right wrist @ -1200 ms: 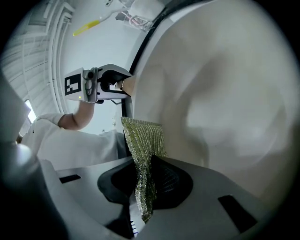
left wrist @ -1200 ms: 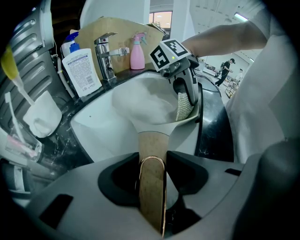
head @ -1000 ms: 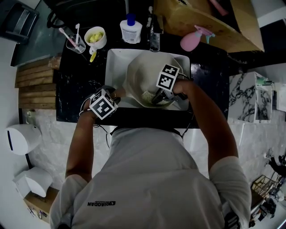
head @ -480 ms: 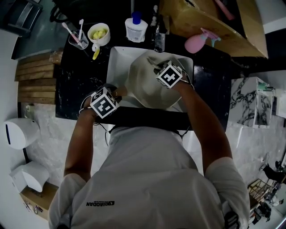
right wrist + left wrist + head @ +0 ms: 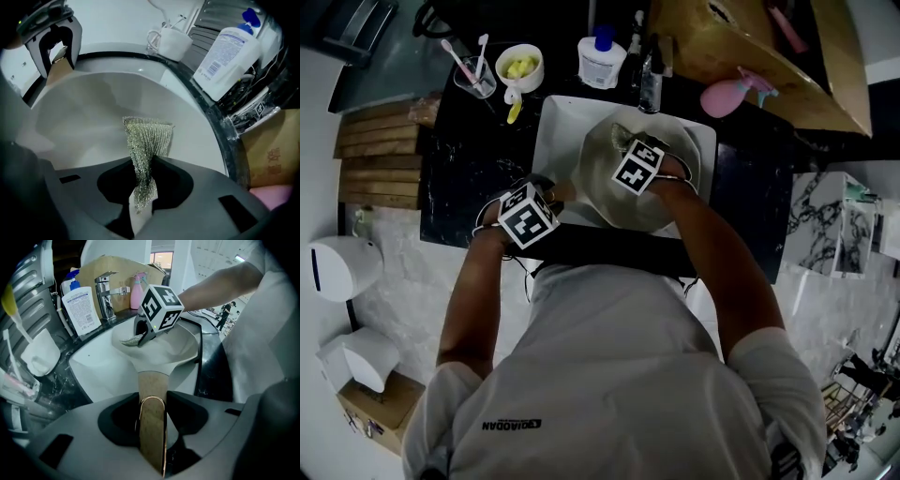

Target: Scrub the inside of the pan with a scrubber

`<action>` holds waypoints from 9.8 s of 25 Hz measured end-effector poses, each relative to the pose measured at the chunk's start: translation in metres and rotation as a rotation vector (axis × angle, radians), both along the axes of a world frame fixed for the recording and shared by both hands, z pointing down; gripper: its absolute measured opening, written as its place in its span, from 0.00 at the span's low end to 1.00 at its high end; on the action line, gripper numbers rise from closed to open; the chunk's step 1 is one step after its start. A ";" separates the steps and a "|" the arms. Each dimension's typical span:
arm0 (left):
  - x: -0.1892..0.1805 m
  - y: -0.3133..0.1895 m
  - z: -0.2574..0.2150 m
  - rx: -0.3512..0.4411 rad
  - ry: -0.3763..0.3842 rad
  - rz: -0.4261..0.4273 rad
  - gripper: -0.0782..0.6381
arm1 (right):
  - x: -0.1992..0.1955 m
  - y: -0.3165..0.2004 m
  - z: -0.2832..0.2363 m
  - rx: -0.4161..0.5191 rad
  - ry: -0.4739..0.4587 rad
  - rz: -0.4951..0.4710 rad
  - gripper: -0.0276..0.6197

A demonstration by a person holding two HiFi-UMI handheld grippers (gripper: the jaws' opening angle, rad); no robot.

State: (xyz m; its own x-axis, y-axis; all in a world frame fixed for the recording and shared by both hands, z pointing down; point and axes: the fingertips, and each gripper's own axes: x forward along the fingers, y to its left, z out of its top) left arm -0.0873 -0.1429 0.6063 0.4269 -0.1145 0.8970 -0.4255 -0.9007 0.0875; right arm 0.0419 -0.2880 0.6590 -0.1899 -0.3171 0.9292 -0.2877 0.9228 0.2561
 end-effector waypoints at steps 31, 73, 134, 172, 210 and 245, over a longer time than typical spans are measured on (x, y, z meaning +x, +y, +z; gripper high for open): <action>-0.001 0.001 -0.001 -0.014 0.011 0.007 0.37 | -0.021 0.070 0.009 -0.136 -0.021 -0.243 0.24; 0.000 0.001 0.000 -0.002 0.004 0.015 0.37 | 0.000 0.153 -0.011 -0.491 -0.072 -0.228 0.23; -0.003 0.001 0.008 0.002 -0.045 0.036 0.36 | 0.092 0.088 0.024 -0.383 0.264 -0.044 0.19; -0.016 0.006 -0.019 0.145 -0.046 0.157 0.38 | 0.028 0.112 -0.073 -0.278 -0.521 0.480 0.17; 0.153 0.280 -0.171 0.280 0.615 -0.528 0.13 | 0.146 0.415 -0.220 0.093 -1.099 0.571 0.16; 0.098 0.282 -0.195 0.310 0.596 -0.384 0.13 | 0.081 0.430 -0.243 0.123 -1.086 0.607 0.15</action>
